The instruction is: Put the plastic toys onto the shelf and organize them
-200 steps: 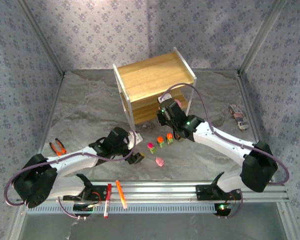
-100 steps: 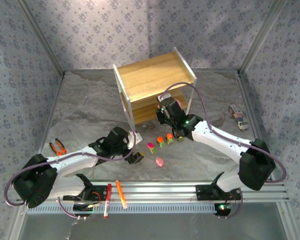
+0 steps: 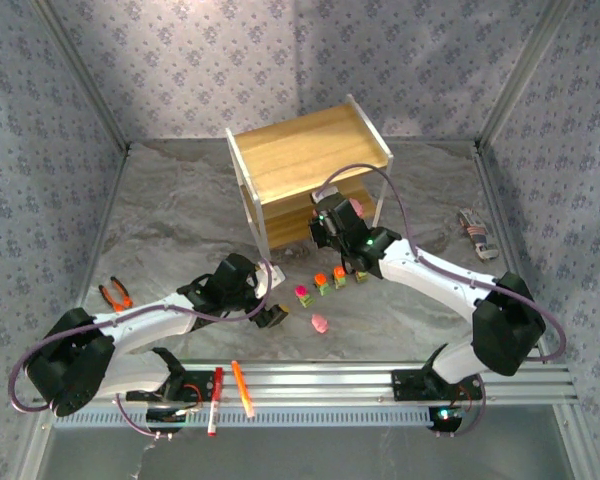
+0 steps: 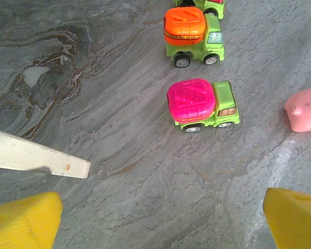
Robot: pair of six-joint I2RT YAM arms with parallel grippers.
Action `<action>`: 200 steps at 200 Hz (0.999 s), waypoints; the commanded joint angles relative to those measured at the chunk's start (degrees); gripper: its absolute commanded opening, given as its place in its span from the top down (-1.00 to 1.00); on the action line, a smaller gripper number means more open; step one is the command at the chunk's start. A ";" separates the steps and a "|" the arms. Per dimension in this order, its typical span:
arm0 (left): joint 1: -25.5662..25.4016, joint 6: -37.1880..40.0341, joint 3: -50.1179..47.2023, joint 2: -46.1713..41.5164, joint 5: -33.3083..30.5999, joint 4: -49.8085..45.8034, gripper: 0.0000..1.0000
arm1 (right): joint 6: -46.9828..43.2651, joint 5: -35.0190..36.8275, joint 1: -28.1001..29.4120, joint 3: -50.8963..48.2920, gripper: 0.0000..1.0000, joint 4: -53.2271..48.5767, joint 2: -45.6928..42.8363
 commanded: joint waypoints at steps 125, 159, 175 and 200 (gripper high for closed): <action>0.43 0.40 1.68 0.07 0.77 1.28 -0.99 | -1.46 2.90 0.91 3.39 0.35 -4.66 1.52; 0.44 0.34 1.65 0.09 0.77 1.30 -0.99 | -1.53 3.02 0.86 4.04 0.25 -4.83 2.04; 0.48 0.29 1.65 0.11 0.77 1.31 -0.99 | -1.71 3.03 0.84 4.42 0.21 -4.91 2.06; 0.49 0.33 1.64 0.05 0.79 1.30 -0.99 | -1.90 3.16 0.81 4.90 0.19 -5.14 2.06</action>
